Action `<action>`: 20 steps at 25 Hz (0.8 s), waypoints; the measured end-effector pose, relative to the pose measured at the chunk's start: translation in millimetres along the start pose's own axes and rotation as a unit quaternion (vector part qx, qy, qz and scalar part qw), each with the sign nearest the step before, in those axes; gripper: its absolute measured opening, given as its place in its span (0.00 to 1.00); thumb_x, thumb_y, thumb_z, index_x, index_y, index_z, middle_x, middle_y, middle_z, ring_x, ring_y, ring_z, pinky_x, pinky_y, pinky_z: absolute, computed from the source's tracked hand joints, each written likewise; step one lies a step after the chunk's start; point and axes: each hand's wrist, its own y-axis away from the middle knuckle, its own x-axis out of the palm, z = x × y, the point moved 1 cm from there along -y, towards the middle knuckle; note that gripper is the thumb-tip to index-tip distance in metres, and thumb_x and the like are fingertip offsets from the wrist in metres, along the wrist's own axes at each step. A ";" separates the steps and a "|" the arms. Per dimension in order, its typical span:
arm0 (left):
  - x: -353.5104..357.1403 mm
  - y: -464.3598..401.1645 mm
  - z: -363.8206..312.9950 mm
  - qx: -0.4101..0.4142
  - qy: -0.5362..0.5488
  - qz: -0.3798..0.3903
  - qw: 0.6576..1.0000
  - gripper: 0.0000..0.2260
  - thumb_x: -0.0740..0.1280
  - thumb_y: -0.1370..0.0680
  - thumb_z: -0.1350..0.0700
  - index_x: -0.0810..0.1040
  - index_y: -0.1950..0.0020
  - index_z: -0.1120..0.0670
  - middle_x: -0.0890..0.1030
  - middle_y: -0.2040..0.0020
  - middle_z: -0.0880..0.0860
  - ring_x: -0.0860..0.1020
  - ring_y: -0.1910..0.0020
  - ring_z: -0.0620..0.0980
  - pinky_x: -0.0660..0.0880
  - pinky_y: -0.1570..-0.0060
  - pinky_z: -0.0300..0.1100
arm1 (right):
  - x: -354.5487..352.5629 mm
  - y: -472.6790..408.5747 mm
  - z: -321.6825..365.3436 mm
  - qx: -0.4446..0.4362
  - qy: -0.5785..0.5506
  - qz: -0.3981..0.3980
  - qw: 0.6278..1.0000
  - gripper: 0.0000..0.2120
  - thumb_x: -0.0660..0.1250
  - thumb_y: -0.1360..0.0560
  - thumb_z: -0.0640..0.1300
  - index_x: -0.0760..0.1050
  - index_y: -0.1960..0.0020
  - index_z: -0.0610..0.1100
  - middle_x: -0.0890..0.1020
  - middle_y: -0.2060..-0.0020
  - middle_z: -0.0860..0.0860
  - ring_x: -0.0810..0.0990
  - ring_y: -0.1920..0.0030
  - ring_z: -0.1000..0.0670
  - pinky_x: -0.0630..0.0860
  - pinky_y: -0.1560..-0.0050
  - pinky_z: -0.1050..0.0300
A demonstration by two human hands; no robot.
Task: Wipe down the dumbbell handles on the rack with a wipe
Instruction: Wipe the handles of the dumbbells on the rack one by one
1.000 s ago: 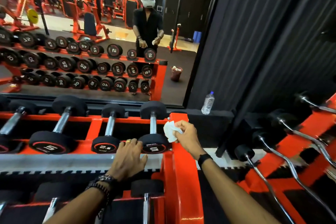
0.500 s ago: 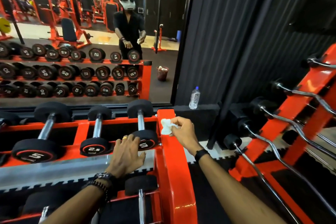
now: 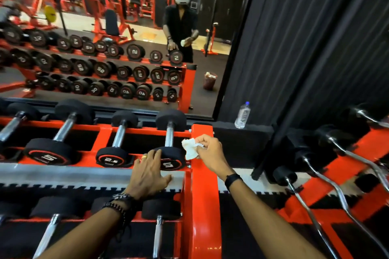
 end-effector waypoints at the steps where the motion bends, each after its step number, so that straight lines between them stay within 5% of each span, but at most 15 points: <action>1: 3.3 -3.3 -1.9 -0.023 -0.002 0.020 1.000 0.45 0.65 0.29 0.32 0.56 0.21 0.57 0.63 0.23 0.57 0.65 0.26 0.56 0.62 0.31 0.54 | 5.5 -6.5 -7.0 -0.006 0.000 0.030 1.000 0.13 0.63 0.27 0.30 0.78 0.56 0.48 0.83 0.58 0.49 0.81 0.57 0.52 0.77 0.60 0.61; 4: 20.4 -8.5 -13.3 -0.072 0.013 0.059 0.996 0.51 0.65 0.29 0.30 0.46 0.19 0.57 0.50 0.19 0.60 0.55 0.21 0.56 0.54 0.25 0.50 | 17.5 -33.7 -34.3 -0.025 -0.006 0.099 0.995 0.17 0.60 0.29 0.26 0.80 0.53 0.44 0.83 0.57 0.50 0.81 0.54 0.53 0.74 0.57 0.67; 8: 25.4 -15.6 -26.5 -0.124 0.030 0.021 0.992 0.58 0.54 0.41 0.25 0.54 0.20 0.62 0.58 0.22 0.64 0.61 0.24 0.60 0.60 0.27 0.49 | 16.6 -63.0 -45.5 -0.079 -0.024 0.122 0.989 0.19 0.59 0.30 0.25 0.83 0.50 0.39 0.83 0.56 0.53 0.81 0.54 0.59 0.74 0.53 0.70; 12: 17.0 -22.1 -36.0 -0.128 -0.031 0.026 0.991 0.55 0.56 0.36 0.22 0.59 0.23 0.63 0.68 0.28 0.61 0.71 0.31 0.58 0.67 0.34 0.47 | 17.9 -71.2 -45.6 -0.097 -0.022 0.150 0.984 0.18 0.60 0.29 0.25 0.84 0.50 0.38 0.84 0.57 0.51 0.77 0.61 0.71 0.70 0.58 0.77; 17: 11.8 -26.7 -35.7 -0.138 -0.083 -0.002 0.987 0.53 0.42 0.37 0.23 0.66 0.27 0.60 0.75 0.35 0.56 0.74 0.35 0.55 0.69 0.38 0.46 | 25.3 -76.0 -43.7 -0.125 0.004 0.158 0.980 0.16 0.61 0.28 0.29 0.84 0.48 0.40 0.86 0.52 0.49 0.80 0.53 0.61 0.72 0.51 0.73; 20: 13.8 -28.4 -35.9 -0.142 -0.065 -0.024 0.987 0.45 0.46 0.34 0.23 0.73 0.37 0.57 0.79 0.43 0.53 0.77 0.42 0.54 0.72 0.46 0.47 | 31.0 -93.2 -40.2 -0.163 0.003 0.134 0.977 0.16 0.60 0.29 0.30 0.84 0.50 0.39 0.86 0.53 0.47 0.83 0.52 0.52 0.76 0.50 0.63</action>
